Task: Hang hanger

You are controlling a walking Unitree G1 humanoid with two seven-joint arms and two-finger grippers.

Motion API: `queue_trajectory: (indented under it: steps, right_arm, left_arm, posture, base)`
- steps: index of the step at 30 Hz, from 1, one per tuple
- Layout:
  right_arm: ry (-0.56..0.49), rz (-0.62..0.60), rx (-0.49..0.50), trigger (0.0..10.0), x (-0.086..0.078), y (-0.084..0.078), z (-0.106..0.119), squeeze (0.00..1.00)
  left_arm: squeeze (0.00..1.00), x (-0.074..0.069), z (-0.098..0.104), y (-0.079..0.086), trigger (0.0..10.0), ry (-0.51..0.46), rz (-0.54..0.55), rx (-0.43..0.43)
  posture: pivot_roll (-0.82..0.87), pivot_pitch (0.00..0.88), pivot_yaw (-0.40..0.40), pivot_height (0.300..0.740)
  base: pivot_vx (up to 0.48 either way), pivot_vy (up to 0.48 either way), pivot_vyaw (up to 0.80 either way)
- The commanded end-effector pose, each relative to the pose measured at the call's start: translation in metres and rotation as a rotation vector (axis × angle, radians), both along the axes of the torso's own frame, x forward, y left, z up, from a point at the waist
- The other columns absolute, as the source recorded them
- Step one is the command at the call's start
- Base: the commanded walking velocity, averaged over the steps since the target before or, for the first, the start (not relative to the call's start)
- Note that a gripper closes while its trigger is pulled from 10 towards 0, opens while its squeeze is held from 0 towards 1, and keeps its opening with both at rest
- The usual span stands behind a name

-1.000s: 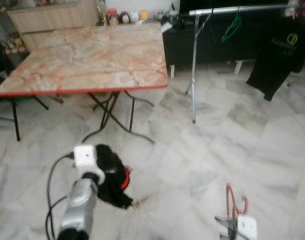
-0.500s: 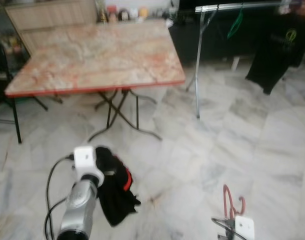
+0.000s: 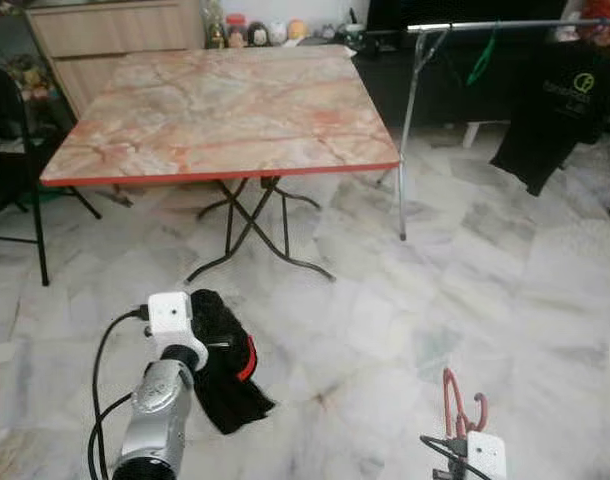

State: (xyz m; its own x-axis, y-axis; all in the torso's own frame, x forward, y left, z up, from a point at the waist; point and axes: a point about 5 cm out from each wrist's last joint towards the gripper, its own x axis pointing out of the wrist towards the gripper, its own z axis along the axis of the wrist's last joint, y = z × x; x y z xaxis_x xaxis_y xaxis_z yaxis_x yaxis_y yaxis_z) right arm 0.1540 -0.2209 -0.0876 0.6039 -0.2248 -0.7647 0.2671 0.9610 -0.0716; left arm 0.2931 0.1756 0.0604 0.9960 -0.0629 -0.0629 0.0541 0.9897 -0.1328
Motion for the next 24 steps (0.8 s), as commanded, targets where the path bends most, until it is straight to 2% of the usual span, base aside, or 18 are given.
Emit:
queue_trajectory:
  steps: [1, 3, 5, 24]
  right_arm:
    - [-0.020, 0.007, -0.007, 10.0, 0.0035, -0.0004, 0.0021, 0.00]
    - [-0.023, 0.007, -0.007, 10.0, 0.0039, -0.0001, 0.0022, 0.00]
    - [-0.026, 0.005, -0.006, 10.0, 0.0043, 0.0006, 0.0023, 0.00]
    - [-0.012, 0.033, 0.013, 10.0, 0.0052, 0.0072, 0.0008, 0.00]
  left_arm:
    - [0.00, 0.0042, 0.0115, -0.0025, 10.0, -0.051, -0.024, 0.007]
    - [0.00, 0.0042, 0.0117, -0.0049, 10.0, -0.057, -0.045, 0.029]
    - [0.00, 0.0039, 0.0121, -0.0052, 10.0, -0.062, -0.043, 0.016]
    - [0.00, 0.0047, 0.0141, -0.0043, 10.0, -0.071, -0.037, 0.022]
  posture:
    - [-0.10, 0.000, 0.008, 0.740]
    - [-0.10, 0.000, 0.009, 0.740]
    - [-0.11, 0.000, 0.012, 0.740]
    - [-0.11, 0.000, 0.008, 0.740]
  base:
    - [0.000, 0.000, 0.00]
    - [0.000, 0.000, 0.00]
    - [0.122, 0.000, 0.00]
    - [0.311, 0.000, 0.00]
